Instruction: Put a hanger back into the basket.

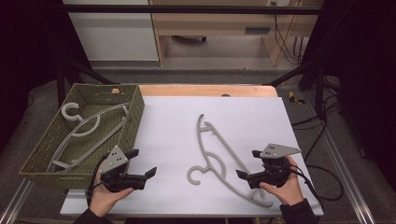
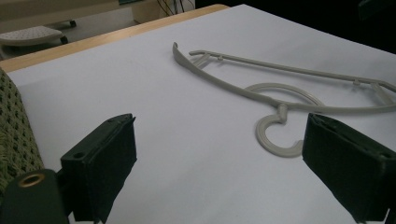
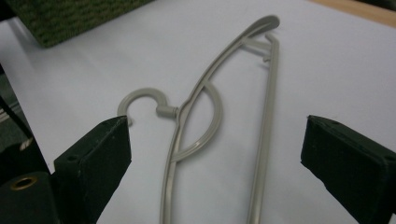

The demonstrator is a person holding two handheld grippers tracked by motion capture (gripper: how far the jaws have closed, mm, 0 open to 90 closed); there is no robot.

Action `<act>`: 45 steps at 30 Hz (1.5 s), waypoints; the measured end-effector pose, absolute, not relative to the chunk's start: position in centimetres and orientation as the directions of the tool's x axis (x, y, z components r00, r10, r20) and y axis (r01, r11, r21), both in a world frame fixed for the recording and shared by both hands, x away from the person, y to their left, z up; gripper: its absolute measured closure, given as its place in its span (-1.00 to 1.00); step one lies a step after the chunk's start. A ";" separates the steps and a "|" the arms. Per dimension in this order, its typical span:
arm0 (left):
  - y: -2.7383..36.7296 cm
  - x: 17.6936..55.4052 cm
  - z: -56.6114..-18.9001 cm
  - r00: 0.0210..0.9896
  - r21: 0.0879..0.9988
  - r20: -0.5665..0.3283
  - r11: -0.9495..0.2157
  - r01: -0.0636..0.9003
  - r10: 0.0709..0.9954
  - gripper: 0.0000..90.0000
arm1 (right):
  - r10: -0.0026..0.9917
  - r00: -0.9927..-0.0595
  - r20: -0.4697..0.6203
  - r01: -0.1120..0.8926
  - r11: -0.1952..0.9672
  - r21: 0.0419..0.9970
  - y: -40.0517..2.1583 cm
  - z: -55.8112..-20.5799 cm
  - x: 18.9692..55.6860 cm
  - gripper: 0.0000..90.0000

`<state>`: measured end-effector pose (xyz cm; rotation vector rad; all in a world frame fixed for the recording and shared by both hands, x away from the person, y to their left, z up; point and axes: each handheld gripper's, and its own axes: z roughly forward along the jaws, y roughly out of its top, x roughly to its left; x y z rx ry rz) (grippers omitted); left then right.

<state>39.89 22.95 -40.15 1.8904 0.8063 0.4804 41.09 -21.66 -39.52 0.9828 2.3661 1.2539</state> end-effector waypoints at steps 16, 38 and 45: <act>22.9 40.0 -40.7 0.702 0.887 -0.015 -0.315 0.338 0.712 -0.80 | 0.645 -0.763 0.038 0.547 0.613 0.571 -18.0 -42.1 40.7 -0.42; 22.9 40.0 -40.7 0.701 0.882 -0.008 -0.325 0.340 0.713 -0.80 | 0.611 -0.791 0.013 0.582 0.746 0.323 -15.4 -45.0 41.5 0.63; 22.8 39.9 -40.6 0.706 0.883 -0.005 -0.328 0.335 0.708 -0.79 | 0.591 -0.806 0.032 0.571 0.761 0.309 -15.4 -44.9 41.9 0.80</act>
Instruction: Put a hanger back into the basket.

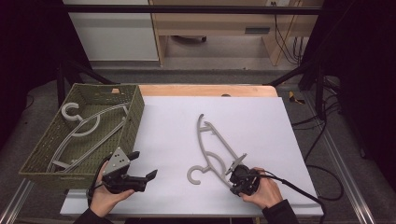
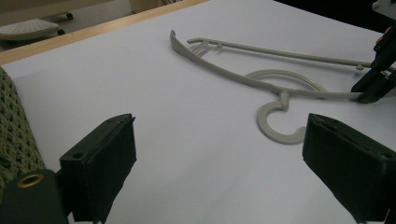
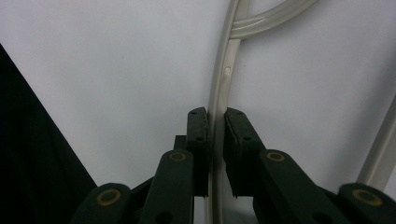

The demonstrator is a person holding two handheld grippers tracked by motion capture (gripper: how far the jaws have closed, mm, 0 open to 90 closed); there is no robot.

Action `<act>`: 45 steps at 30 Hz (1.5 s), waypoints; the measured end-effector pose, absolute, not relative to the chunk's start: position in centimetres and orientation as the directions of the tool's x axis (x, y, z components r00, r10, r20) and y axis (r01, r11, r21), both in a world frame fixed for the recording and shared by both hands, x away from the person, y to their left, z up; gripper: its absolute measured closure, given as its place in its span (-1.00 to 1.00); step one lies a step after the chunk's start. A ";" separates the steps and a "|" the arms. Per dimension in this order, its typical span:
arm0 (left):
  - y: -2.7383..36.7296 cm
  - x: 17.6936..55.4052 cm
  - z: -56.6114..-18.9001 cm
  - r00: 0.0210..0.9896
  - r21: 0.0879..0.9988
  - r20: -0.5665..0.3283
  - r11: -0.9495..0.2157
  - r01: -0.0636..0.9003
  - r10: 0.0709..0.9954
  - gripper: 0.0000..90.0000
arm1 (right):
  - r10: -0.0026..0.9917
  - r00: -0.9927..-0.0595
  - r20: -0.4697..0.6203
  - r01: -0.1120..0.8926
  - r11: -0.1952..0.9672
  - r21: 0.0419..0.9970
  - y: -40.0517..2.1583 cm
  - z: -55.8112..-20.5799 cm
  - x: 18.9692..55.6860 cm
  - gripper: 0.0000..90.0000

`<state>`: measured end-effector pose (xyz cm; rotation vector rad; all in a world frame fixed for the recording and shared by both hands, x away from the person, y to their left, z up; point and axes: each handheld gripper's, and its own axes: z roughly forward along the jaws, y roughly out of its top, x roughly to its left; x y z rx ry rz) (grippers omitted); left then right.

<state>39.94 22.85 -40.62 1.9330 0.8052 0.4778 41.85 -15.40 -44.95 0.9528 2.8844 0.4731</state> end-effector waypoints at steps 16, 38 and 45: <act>22.6 39.8 -40.6 0.714 0.880 0.004 -0.342 0.330 0.700 -0.78 | 0.549 -0.836 0.022 0.525 0.786 0.326 -16.6 -45.1 42.4 0.62; 22.4 39.6 -40.1 0.732 0.870 0.046 -0.387 0.305 0.680 -0.77 | 0.552 -0.824 0.128 0.553 0.734 0.394 -17.3 -44.0 42.7 0.84; 22.7 39.6 -39.4 0.738 0.867 0.072 -0.408 0.287 0.671 -0.77 | 0.483 -0.859 0.167 0.503 0.739 0.448 -17.8 -42.6 42.6 0.84</act>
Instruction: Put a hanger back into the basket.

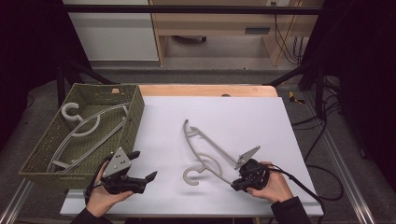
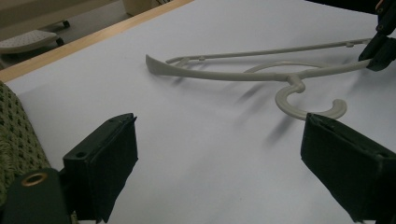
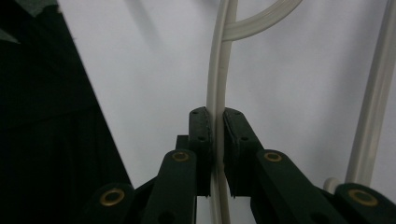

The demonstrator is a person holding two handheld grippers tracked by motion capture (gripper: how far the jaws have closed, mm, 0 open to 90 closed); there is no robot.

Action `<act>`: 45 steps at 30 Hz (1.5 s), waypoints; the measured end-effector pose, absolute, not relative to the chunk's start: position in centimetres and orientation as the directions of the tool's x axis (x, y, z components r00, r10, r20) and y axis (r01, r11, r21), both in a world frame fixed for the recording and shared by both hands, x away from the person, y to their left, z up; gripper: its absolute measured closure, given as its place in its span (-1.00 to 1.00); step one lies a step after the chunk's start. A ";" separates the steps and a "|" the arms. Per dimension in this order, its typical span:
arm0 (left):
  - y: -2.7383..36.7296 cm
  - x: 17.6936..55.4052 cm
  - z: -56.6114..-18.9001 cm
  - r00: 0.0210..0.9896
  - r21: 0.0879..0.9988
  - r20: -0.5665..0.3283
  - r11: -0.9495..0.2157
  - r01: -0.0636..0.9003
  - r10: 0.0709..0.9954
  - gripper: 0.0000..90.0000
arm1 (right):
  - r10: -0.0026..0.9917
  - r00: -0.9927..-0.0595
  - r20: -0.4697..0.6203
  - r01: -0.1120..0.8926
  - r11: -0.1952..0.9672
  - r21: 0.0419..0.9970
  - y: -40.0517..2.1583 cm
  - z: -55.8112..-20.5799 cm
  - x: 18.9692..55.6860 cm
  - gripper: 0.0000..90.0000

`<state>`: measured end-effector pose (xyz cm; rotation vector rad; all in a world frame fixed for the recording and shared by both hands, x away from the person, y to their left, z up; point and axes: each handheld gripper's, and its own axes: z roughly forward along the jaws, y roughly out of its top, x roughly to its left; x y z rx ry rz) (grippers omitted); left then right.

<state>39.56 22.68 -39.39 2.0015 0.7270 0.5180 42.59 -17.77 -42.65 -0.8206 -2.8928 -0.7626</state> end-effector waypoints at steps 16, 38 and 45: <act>21.6 40.2 -38.4 0.778 0.817 0.189 -0.535 0.214 0.600 -0.79 | 0.308 -0.924 0.226 0.381 0.760 0.527 -16.6 -39.9 42.0 0.84; 18.6 41.0 -39.6 0.845 0.598 0.408 -0.800 0.039 0.346 -0.55 | 0.169 -0.952 0.256 0.287 0.782 0.553 -15.3 -38.8 41.4 0.84; 18.1 40.7 -40.2 0.855 0.551 0.458 -0.833 -0.057 0.245 -0.20 | 0.134 -0.955 0.263 0.264 0.785 0.561 -15.1 -38.6 41.2 0.83</act>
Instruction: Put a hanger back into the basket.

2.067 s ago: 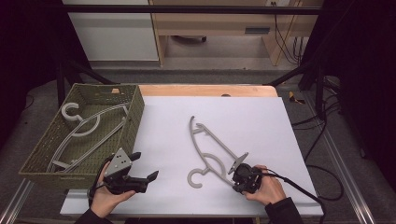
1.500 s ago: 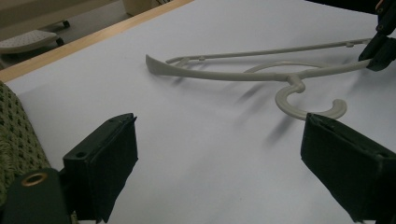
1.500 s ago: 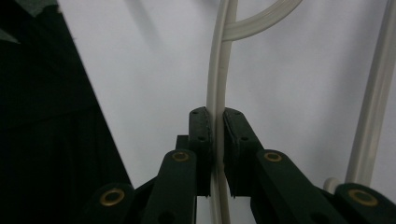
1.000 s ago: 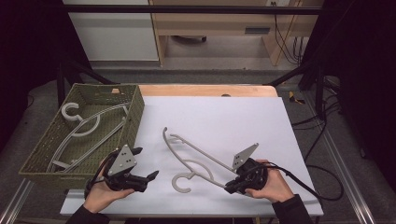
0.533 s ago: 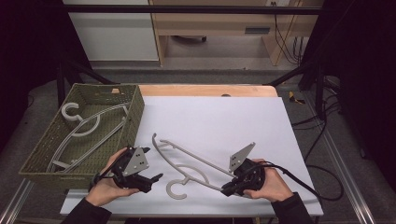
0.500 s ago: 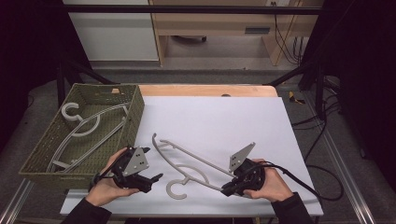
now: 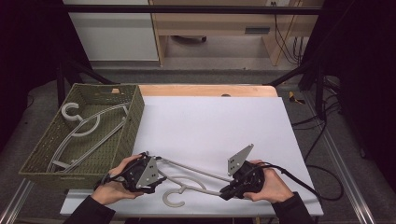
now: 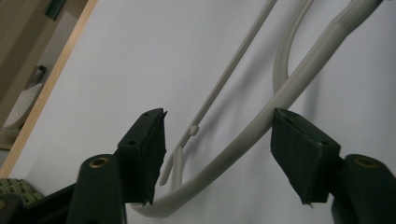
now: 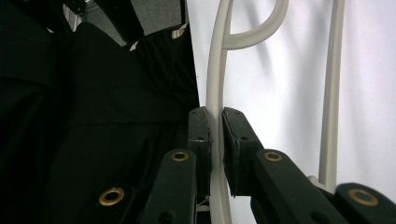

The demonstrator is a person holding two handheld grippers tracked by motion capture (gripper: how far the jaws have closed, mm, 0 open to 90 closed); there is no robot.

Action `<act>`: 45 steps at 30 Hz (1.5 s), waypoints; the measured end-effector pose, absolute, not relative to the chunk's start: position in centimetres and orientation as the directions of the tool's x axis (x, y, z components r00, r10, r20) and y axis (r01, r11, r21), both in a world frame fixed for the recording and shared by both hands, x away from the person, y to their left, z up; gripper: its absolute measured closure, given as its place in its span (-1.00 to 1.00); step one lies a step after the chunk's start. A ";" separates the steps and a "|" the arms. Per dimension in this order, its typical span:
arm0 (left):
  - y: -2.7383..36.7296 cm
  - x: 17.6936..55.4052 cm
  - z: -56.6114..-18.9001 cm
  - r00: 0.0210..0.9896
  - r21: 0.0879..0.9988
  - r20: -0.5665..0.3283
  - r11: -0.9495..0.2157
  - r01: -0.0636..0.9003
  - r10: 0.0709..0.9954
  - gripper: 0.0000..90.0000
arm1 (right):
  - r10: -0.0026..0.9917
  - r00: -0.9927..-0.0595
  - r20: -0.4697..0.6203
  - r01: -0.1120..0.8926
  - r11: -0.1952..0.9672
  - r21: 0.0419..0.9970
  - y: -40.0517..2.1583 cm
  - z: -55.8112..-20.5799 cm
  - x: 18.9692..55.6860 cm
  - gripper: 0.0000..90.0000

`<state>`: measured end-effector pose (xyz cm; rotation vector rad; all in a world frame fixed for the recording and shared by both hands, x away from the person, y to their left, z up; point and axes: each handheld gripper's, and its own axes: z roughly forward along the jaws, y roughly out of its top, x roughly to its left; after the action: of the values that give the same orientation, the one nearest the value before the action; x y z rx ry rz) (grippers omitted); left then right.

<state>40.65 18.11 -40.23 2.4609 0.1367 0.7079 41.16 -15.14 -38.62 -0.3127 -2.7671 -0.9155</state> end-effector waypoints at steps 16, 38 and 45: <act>17.1 41.0 -43.1 0.873 0.468 0.460 -0.880 -0.085 0.161 0.24 | 0.120 -0.958 0.260 0.250 0.790 0.559 -15.1 -38.9 41.2 0.83; 17.7 39.8 -41.8 0.832 0.526 0.524 -0.837 -0.149 0.181 0.76 | 0.220 -0.957 0.187 0.288 0.782 0.553 -16.3 -39.7 42.2 0.76; 17.6 39.4 -41.1 0.845 0.559 0.481 -0.825 -0.088 0.235 0.81 | 0.321 -0.936 0.142 0.332 0.682 0.652 -17.6 -39.5 42.9 0.60</act>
<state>39.40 17.60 -41.10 2.4358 0.1071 0.7344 42.87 -17.55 -39.52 -0.5569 -2.8665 -1.1156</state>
